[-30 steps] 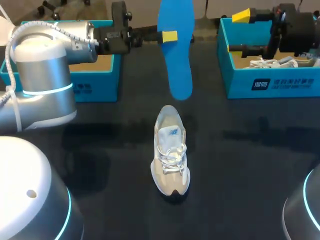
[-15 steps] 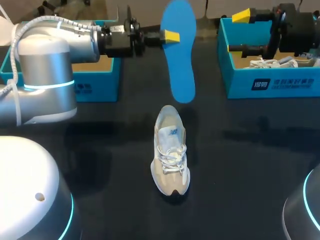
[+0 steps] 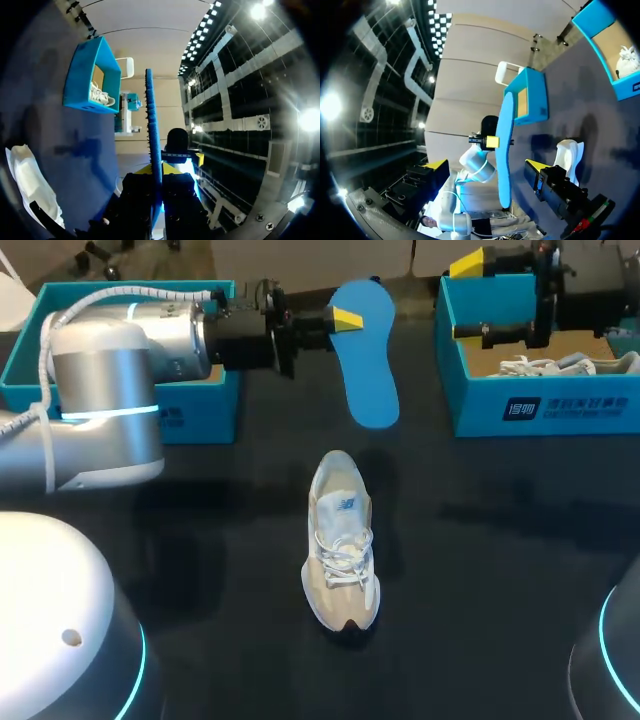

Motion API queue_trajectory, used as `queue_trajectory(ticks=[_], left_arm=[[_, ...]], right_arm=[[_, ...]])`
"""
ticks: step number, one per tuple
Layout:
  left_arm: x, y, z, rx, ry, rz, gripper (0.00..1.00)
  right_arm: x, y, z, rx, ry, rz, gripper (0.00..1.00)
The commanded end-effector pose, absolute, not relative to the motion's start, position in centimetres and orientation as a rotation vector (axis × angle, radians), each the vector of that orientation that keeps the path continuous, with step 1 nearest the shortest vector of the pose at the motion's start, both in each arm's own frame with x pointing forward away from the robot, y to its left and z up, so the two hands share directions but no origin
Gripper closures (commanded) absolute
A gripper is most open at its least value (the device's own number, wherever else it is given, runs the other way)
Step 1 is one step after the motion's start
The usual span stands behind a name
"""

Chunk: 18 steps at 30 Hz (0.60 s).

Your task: Take the shoe out of the shoebox, open the shoe tongue, remove and reinsert the insole, then place the shoe into the shoebox

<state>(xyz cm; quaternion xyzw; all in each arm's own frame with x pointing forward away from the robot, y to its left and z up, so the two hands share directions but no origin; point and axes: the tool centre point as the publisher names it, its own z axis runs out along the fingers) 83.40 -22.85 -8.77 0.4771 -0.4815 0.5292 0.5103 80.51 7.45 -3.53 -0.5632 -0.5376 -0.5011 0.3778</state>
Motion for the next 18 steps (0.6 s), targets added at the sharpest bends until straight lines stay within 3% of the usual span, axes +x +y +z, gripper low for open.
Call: queue_trajectory(ticks=[1, 18], left_arm=[[83.8, -23.1, -9.2, 1.121, -1.169, 1.3, 1.0], [84.3, -24.0, -9.8, 1.084, -1.205, 1.286, 1.0]], right_arm=[[80.3, 7.7, -2.7, -1.524, -1.422, -1.203, 0.0], [81.1, 9.9, 0.7, -1.776, -1.57, -0.895, 0.0]])
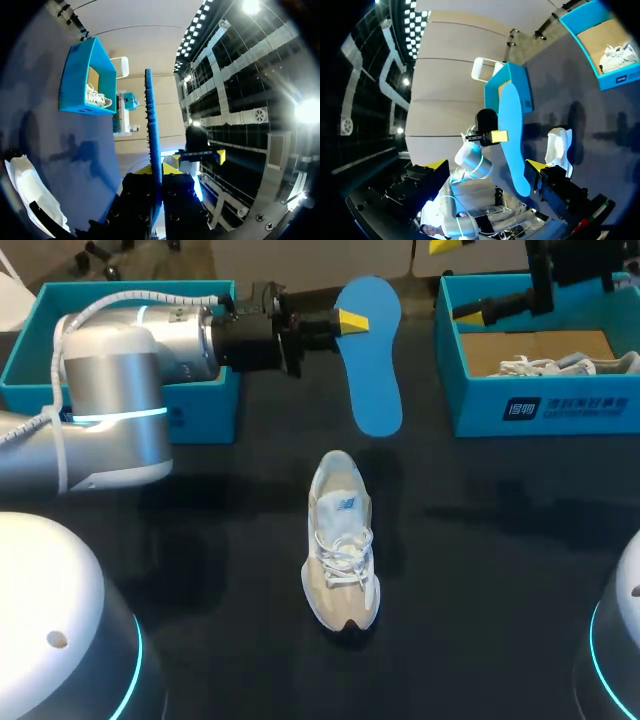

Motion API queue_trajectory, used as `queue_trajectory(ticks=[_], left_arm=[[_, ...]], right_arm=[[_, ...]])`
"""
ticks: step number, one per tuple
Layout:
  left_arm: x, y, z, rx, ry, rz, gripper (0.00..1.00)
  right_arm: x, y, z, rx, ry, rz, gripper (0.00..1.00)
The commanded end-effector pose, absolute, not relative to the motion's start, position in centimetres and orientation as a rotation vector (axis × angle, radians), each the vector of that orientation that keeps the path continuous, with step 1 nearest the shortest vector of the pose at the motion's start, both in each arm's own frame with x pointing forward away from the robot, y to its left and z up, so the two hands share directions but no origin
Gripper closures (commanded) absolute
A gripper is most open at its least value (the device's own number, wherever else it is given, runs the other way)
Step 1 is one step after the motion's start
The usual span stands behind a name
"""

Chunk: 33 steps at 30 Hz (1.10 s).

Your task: Take the shoe out of the shoebox, open the shoe tongue, remove and reinsert the insole, then place the shoe into the shoebox

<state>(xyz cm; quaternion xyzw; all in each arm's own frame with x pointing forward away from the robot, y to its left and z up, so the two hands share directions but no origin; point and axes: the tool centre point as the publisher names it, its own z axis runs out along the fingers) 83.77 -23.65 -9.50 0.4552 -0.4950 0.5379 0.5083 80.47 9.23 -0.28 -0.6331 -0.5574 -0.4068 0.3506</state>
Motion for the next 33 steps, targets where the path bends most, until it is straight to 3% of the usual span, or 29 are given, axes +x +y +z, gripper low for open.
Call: queue_trajectory(ticks=[1, 33], left_arm=[[84.4, -24.0, -9.8, 1.083, -1.206, 1.285, 1.0], [84.8, -24.2, -9.8, 1.083, -1.223, 1.281, 1.0]], right_arm=[[81.1, 10.1, 0.8, -1.783, -1.583, -0.878, 0.0], [82.1, 13.0, 3.5, -2.187, -1.931, -0.261, 0.0]])
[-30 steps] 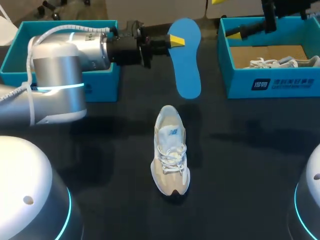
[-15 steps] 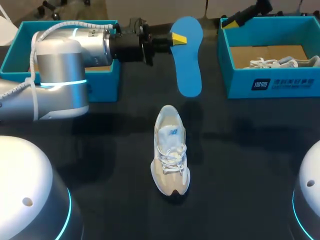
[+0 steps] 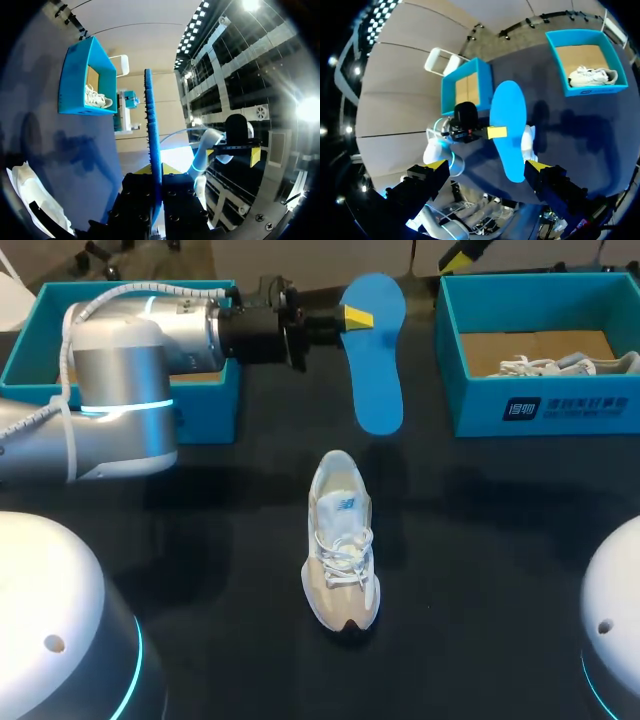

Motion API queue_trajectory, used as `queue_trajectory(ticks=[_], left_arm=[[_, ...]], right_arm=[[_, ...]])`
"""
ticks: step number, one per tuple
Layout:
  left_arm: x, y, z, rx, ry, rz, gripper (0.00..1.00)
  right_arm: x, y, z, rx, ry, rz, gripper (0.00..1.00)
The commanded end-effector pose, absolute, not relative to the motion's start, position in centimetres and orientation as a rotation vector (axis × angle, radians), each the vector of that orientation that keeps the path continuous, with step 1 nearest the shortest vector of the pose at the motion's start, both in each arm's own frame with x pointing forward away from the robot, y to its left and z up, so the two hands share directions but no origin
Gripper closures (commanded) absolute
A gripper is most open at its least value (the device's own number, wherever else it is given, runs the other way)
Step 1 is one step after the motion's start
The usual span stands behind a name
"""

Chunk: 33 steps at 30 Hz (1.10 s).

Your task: Take the shoe out of the shoebox, open the shoe tongue, remove and reinsert the insole, then place the shoe into the shoebox

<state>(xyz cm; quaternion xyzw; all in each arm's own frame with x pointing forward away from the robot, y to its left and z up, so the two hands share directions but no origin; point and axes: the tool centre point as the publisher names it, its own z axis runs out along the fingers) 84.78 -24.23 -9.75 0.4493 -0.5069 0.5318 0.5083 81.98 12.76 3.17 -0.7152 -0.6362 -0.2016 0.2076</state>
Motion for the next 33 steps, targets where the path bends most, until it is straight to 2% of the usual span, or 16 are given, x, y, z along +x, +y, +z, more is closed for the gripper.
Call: queue_trajectory(ticks=[1, 33], left_arm=[[84.8, -24.2, -9.8, 1.083, -1.223, 1.281, 1.0], [84.8, -24.2, -9.8, 1.083, -1.223, 1.281, 1.0]], right_arm=[[82.1, 13.0, 3.5, -2.202, -1.932, -0.256, 0.0], [83.7, 14.1, 0.5, -2.353, -1.951, -0.071, 0.0]])
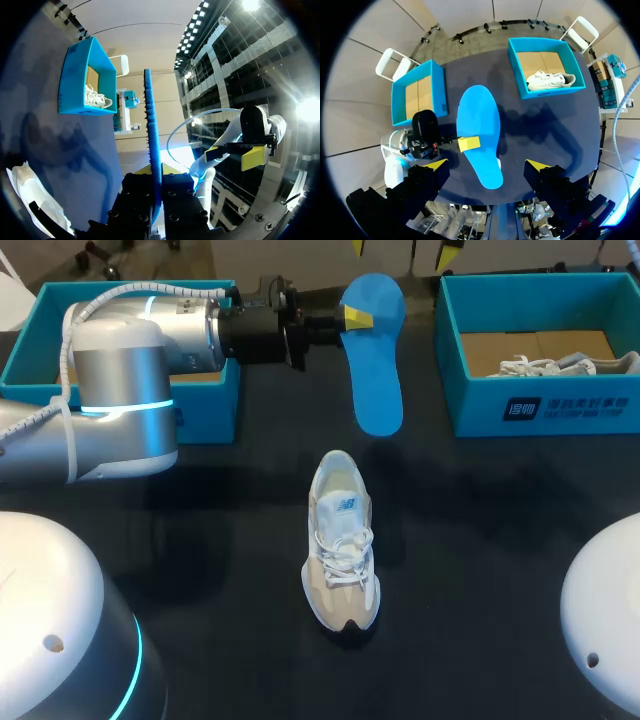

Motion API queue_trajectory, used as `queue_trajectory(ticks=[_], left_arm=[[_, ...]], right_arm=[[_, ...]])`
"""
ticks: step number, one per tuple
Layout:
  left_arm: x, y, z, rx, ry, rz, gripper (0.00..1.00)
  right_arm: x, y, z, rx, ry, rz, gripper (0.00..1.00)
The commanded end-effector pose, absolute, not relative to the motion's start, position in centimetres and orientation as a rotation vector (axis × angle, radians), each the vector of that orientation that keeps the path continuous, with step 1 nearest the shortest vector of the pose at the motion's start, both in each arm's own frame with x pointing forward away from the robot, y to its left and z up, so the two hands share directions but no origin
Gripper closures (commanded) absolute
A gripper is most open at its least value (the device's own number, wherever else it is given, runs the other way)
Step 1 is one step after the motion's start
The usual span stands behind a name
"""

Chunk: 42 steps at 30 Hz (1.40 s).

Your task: Take the shoe out of the shoebox, open the shoe tongue, remove and reinsert the insole, then place the shoe into the shoebox

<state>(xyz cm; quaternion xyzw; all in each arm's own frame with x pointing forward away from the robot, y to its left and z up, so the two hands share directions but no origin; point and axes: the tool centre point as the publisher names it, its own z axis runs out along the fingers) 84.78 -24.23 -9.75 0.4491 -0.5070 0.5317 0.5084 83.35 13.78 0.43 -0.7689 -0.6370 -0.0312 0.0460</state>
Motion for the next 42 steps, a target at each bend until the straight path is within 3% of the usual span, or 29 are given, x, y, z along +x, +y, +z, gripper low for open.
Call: queue_trajectory(ticks=[1, 42], left_arm=[[84.8, -24.2, -9.8, 1.083, -1.223, 1.281, 1.0], [84.8, -24.2, -9.8, 1.083, -1.223, 1.281, 1.0]], right_arm=[[83.8, 14.2, 0.4, -2.351, -1.953, -0.064, 0.0], [83.4, 11.8, 0.3, -2.354, -1.916, -0.221, 0.0]])
